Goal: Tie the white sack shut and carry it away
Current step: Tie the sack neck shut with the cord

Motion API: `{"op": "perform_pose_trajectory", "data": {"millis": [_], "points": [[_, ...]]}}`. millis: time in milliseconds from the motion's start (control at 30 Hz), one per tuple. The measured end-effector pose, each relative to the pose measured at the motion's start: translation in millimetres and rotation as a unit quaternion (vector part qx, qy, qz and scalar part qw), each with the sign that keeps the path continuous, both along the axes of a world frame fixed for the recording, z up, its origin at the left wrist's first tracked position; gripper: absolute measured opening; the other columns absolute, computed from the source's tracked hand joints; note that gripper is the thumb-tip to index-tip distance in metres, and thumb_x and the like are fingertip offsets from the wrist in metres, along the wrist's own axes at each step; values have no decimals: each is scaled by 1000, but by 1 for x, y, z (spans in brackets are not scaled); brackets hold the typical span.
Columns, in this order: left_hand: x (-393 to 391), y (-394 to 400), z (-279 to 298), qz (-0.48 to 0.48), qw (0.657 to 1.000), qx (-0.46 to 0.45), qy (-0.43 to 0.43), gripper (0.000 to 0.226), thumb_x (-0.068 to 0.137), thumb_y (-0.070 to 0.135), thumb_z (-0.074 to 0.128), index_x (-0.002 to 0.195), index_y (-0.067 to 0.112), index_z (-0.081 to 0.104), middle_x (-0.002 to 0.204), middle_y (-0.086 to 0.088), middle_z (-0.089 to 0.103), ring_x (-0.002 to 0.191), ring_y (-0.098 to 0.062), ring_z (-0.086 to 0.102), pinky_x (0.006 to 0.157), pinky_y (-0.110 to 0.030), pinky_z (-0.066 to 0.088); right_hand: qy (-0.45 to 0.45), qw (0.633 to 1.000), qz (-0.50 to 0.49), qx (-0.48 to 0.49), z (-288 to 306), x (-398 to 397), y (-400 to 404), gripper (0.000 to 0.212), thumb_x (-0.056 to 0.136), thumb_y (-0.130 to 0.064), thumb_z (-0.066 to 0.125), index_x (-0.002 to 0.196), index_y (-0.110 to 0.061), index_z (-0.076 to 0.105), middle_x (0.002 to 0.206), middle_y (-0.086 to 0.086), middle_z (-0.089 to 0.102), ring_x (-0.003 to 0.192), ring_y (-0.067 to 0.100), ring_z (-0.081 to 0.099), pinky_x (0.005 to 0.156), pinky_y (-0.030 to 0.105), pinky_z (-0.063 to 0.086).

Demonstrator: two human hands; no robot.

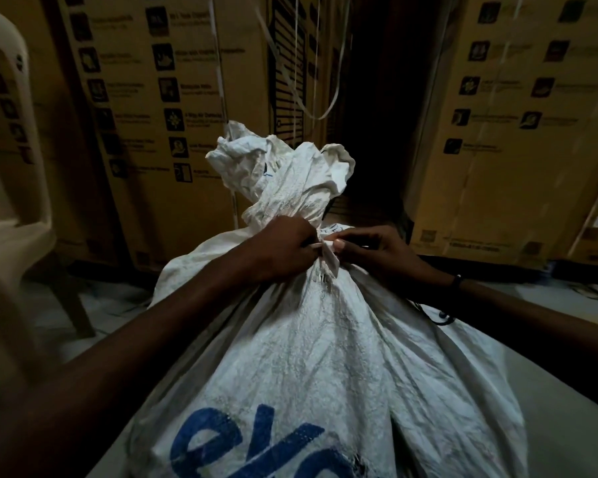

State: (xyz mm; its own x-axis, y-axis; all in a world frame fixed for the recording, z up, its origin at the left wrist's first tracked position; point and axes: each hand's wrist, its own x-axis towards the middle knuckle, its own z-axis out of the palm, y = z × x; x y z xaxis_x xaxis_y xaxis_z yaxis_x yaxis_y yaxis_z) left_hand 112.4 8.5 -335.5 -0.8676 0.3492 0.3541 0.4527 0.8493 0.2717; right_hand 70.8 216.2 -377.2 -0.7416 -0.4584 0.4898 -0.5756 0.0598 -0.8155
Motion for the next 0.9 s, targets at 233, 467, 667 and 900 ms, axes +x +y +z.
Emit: {"op": "perform_pose_trajectory", "data": {"millis": [233,467,667,900], "points": [[2,2,2,2,1000,11,27,19,92,13,68,100,2,81,97,-20,76,94,-30,70,81,-37,50,-8,1000,-18,1,2,5,-3,24,102,0,63,115,-13,78,98,-8,83,90,3,75,82,16,60],[0,-1,9,-12,1000,6,28,12,84,5,72,92,5,82,88,-16,78,85,-27,74,79,-37,57,-13,999,-34,-18,1,7,-5,24,98,1,67,119,-6,75,99,-8,83,96,4,76,88,17,61],[-9,-7,6,-9,999,31,22,14,77,4,83,90,7,79,86,-11,79,81,-21,75,78,-35,61,-11,999,-33,-30,0,5,-6,27,99,3,64,125,11,71,124,28,74,110,26,71,98,24,60],[-10,-21,-6,-106,976,186,42,52,76,-7,81,108,16,46,95,-1,77,62,-12,76,57,-28,63,-76,996,22,-43,2,6,-5,34,104,8,48,133,-2,64,94,1,82,88,8,77,91,20,61]]}}
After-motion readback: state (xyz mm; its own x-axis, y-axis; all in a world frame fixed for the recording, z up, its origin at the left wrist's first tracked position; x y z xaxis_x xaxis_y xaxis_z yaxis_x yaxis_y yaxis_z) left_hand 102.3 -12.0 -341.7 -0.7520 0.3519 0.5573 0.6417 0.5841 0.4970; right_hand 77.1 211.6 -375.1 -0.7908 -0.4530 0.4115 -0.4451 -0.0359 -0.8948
